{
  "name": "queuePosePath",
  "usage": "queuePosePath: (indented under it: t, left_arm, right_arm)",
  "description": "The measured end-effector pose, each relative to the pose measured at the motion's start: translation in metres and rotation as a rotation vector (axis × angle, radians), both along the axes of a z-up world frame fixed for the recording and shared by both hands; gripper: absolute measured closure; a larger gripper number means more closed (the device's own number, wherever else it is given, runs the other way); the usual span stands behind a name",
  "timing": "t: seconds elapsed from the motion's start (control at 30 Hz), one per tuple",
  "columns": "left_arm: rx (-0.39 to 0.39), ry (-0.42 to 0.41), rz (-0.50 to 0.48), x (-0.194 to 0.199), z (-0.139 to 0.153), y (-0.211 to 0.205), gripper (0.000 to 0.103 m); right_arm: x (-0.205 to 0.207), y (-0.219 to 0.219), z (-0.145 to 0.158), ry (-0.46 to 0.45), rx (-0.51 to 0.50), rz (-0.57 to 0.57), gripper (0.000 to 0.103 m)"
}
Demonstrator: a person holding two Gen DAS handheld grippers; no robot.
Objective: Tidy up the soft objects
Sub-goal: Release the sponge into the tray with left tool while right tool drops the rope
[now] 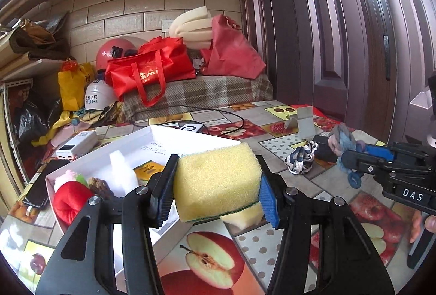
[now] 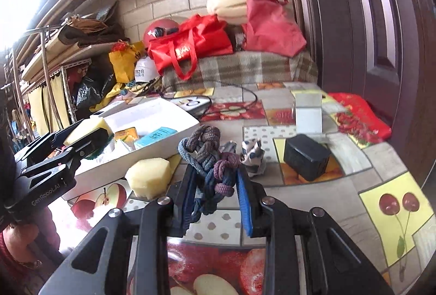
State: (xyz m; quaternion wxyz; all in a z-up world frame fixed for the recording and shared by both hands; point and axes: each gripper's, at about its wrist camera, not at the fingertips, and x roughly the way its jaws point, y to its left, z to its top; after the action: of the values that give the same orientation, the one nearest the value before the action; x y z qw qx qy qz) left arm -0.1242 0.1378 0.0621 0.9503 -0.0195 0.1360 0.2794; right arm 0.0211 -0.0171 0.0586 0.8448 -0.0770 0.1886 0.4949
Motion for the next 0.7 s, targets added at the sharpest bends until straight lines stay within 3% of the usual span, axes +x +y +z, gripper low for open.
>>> queuePosePath:
  t: [0.17, 0.7]
  left_arm:
    - [-0.010, 0.000, 0.028, -0.030, -0.002, 0.008, 0.049]
    - [-0.053, 0.013, 0.121, -0.063, -0.007, 0.037, 0.049]
  right_arm:
    - [-0.033, -0.002, 0.006, -0.119, 0.019, 0.043, 0.074]
    - [-0.065, 0.048, -0.002, -0.124, -0.050, 0.159, 0.074]
